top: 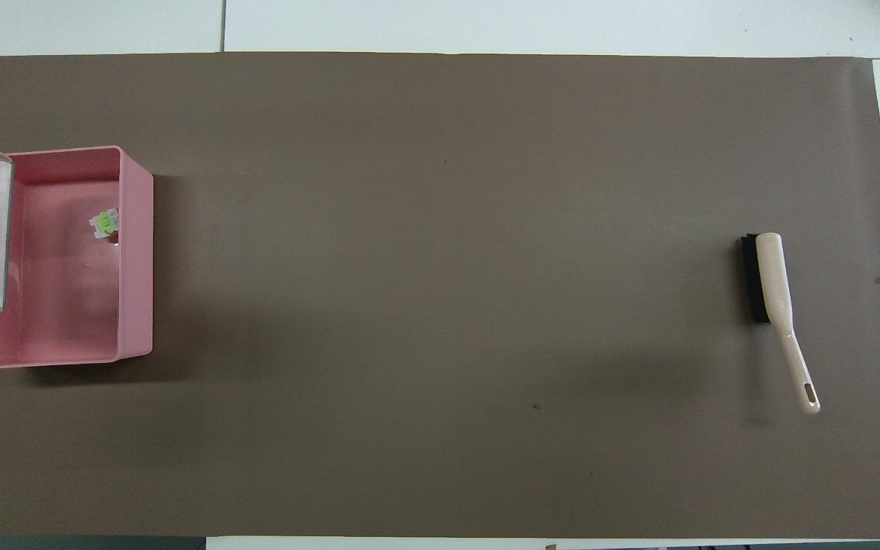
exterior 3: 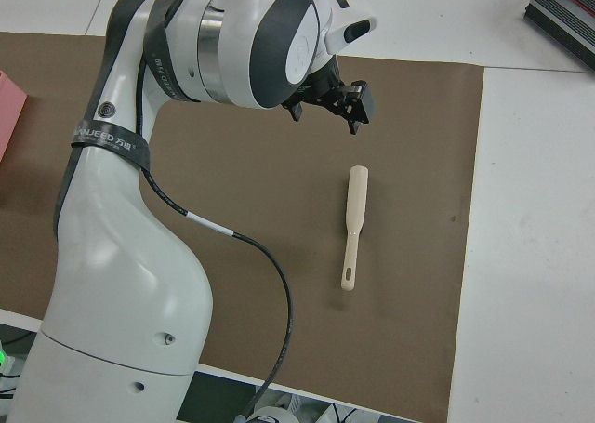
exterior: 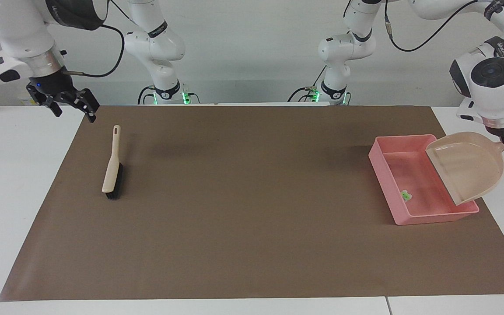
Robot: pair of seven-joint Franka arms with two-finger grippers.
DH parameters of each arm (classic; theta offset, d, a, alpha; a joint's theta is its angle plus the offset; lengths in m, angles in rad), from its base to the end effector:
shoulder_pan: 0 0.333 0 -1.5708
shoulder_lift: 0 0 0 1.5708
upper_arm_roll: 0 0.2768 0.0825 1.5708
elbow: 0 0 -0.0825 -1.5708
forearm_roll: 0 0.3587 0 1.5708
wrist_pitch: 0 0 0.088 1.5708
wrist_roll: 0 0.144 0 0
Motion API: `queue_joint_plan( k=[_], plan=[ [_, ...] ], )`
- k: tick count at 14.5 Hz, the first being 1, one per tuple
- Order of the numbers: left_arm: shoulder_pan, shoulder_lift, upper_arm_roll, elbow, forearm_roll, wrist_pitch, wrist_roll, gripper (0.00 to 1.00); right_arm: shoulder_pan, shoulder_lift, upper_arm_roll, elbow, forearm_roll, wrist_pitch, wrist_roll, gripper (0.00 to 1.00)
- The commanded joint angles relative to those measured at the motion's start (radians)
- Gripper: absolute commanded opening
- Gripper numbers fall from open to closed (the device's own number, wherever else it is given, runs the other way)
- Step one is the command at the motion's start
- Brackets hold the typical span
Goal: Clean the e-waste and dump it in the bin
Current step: 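Hold the dustpan tilted over the bin with the left gripper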
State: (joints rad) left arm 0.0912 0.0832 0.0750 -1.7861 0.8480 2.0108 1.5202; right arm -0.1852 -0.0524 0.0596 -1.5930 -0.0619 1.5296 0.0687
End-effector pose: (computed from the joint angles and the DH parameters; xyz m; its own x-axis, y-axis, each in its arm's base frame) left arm 0.5695 0.1651 0.4758 -0.0588 -0.6915 -0.7200 -0.9916 0.1237 -0.0379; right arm 0.5053 -0.0723 0.5623 0.9807 -0.1955 -0.0065 -0.1947 -0.9787 0.0655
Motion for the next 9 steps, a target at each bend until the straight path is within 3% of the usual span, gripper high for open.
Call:
queue_joint_plan(
  k=[1, 3, 5, 9],
  plan=[
    [-0.066, -0.054, 0.008, -0.038, 0.100, -0.070, -0.078, 0.00, -0.005, 0.011, 0.005, -0.010, 0.020, -0.008, 0.016, 1.00],
    [-0.096, -0.063, 0.008, -0.036, 0.153, -0.118, -0.135, 0.00, 0.059, 0.008, -0.023, -0.010, 0.022, -0.023, 0.019, 1.00],
    [-0.119, -0.065, 0.008, -0.035, 0.184, -0.158, -0.172, 0.00, 0.182, 0.011, -0.166, -0.008, 0.020, -0.016, 0.016, 1.00],
    [-0.153, -0.069, 0.003, -0.030, 0.237, -0.217, -0.247, 0.00, 0.153, 0.014, -0.124, -0.004, 0.019, -0.026, 0.019, 1.00]
  ],
)
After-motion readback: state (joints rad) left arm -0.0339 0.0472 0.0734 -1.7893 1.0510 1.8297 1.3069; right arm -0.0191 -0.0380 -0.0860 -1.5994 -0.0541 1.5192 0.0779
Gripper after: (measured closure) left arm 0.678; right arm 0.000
